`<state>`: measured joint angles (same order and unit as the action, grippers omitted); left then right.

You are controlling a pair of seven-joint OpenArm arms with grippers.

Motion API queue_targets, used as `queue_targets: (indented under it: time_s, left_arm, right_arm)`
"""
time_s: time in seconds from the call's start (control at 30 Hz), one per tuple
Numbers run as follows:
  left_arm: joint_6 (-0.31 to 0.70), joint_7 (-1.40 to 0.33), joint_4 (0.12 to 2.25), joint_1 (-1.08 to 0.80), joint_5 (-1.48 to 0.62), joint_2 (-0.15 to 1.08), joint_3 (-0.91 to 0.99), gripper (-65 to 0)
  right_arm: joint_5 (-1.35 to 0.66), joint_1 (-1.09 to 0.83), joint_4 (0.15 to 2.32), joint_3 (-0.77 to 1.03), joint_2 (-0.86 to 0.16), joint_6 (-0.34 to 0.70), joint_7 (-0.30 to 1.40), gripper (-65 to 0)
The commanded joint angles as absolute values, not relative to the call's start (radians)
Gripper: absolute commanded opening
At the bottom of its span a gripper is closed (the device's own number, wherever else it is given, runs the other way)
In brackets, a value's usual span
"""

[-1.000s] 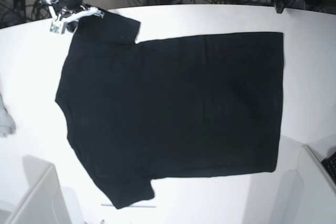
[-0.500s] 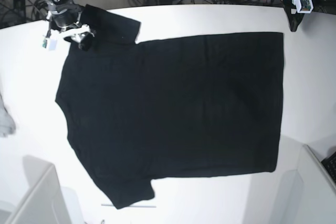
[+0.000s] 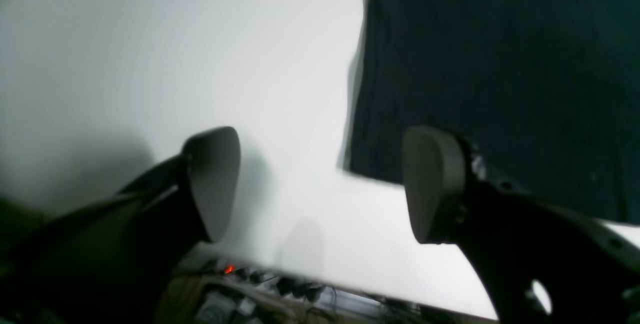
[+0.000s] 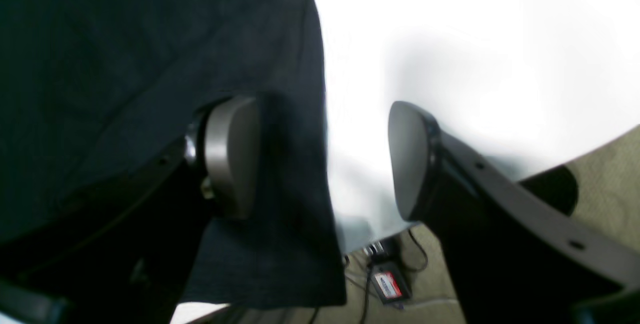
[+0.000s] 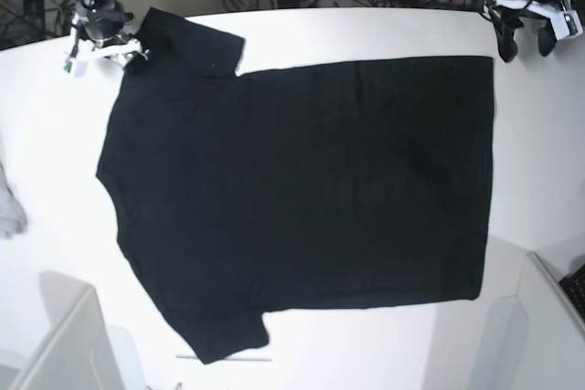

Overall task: Fold the T-shirt properly
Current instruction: 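Lower both grippers onto the shirt's shoulder corners and grasp them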

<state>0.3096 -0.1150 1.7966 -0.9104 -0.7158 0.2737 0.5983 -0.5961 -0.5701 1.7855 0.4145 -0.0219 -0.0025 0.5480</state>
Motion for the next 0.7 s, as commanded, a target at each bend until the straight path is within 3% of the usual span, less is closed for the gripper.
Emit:
queue_targets:
  time_s: [0.0, 0.17, 0.43, 0.53, 0.67]
  left_arm:
    - [0.335, -0.136, 1.805, -0.912, -0.736, 0.274, 0.636, -18.9]
    - [0.429, -0.338, 1.807, -0.814, -0.739, 0.199, 0.788, -19.4]
    - [0.493, -0.493, 1.791, -0.74, -0.737, 0.173, 0.874, -19.4]
    - [0.495, -0.495, 1.745, -0.714, -0.737, 0.173, 0.874, -19.4]
    - [0.495, -0.495, 1.678, -0.691, -0.737, 0.173, 0.863, -19.4]
  right_arm:
    - [-0.605, -0.573, 1.779, 0.397, -0.03, 0.002, 0.561, -26.9]
    - [-0.604, -0.596, 1.756, 0.32, -0.03, 0.002, 0.555, -28.2]
    - [-0.604, -0.607, 1.751, 0.292, -0.031, 0.002, 0.558, -49.2]
    - [-0.604, -0.607, 1.751, 0.292, -0.031, 0.002, 0.559, -65.0]
    - [-0.604, -0.607, 1.751, 0.292, -0.031, 0.002, 0.559, -65.0]
